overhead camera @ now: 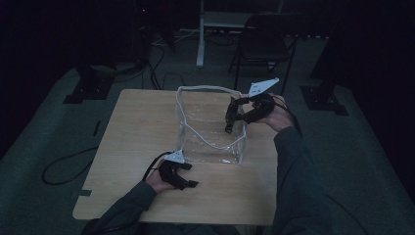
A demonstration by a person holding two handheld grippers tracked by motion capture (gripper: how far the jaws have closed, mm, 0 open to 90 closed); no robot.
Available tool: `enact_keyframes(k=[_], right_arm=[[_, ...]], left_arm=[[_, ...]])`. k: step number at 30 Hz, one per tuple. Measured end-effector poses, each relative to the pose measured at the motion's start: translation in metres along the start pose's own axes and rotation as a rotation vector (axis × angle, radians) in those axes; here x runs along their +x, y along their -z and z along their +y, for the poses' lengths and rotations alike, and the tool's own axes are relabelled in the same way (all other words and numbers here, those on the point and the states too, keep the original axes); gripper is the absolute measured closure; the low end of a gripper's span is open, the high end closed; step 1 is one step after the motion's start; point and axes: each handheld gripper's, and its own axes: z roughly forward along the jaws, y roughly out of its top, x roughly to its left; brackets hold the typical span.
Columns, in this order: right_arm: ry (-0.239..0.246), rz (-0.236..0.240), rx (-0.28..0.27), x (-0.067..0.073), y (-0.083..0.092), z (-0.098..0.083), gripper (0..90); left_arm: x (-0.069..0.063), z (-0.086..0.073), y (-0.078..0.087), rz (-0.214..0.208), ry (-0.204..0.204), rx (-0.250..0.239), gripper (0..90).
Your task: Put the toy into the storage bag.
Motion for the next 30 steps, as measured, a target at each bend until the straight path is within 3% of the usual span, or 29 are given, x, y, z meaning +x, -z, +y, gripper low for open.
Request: enact_keyframes(k=[10, 15, 23, 30], right_arm=[[-0.004, -0.02, 0.061, -0.006, 0.025, -0.011, 26.5], [-0.014, -0.021, 0.062, -0.009, 0.033, -0.017, 26.6], [0.005, 0.014, 0.108, -0.01, 0.036, -0.019, 26.5], [0.016, 0.034, 0.104, -0.009, 0.041, -0.022, 26.5]], left_arm=[[0.0, 0.0, 0.0, 0.002, 0.006, -0.004, 15.1], [0.0, 0.0, 0.0, 0.001, 0.006, -0.003, 15.1], [0.0, 0.0, 0.0, 0.002, 0.011, -0.006, 15.1], [0.0, 0.0, 0.0, 0.002, 0.013, -0.005, 15.1]])
